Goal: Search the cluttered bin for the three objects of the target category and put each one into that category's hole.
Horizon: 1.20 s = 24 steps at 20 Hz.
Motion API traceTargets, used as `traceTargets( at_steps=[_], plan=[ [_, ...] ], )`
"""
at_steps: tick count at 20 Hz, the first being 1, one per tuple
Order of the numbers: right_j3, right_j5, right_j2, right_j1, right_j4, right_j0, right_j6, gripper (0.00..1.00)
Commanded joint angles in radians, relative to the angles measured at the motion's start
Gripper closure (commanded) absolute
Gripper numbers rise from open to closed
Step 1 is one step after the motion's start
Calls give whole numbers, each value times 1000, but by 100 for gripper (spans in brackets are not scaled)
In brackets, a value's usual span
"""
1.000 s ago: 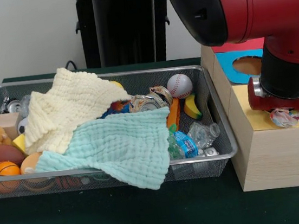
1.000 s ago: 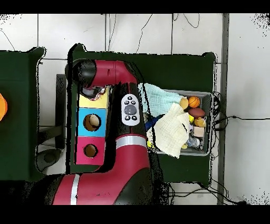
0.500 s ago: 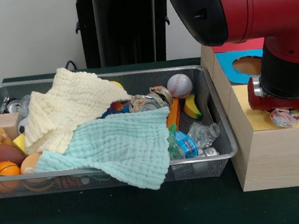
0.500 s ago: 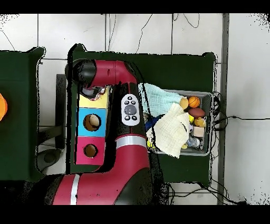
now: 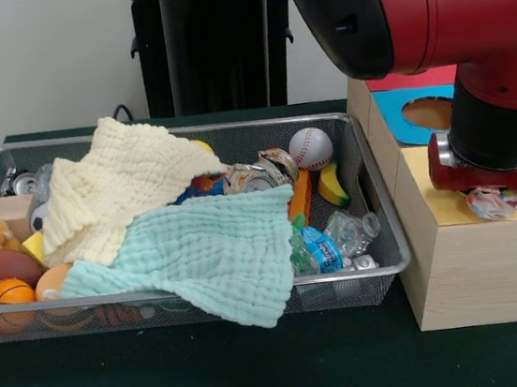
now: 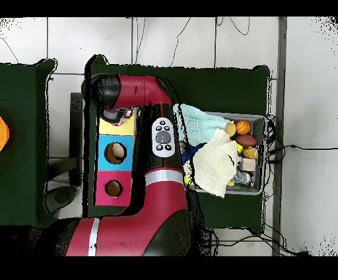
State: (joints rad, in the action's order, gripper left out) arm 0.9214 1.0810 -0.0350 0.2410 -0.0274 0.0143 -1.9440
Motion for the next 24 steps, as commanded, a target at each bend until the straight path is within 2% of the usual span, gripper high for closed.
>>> traceTargets(
  at_steps=[1, 7, 8, 15, 18, 23, 24],
  plan=[
    [97, -273, -14, -88, 82, -68, -51, 0],
    [107, -281, -20, -84, 78, -71, -48, 0],
    [108, -281, -20, -84, 78, -71, -49, 100],
    [102, -270, -20, -72, 69, -72, -54, 100],
    [135, -228, -32, -5, 26, -79, -74, 100],
    [117, -51, -7, 117, 5, -70, -65, 100],
    [124, -56, -12, 124, -1, -72, -67, 100]
  ],
)
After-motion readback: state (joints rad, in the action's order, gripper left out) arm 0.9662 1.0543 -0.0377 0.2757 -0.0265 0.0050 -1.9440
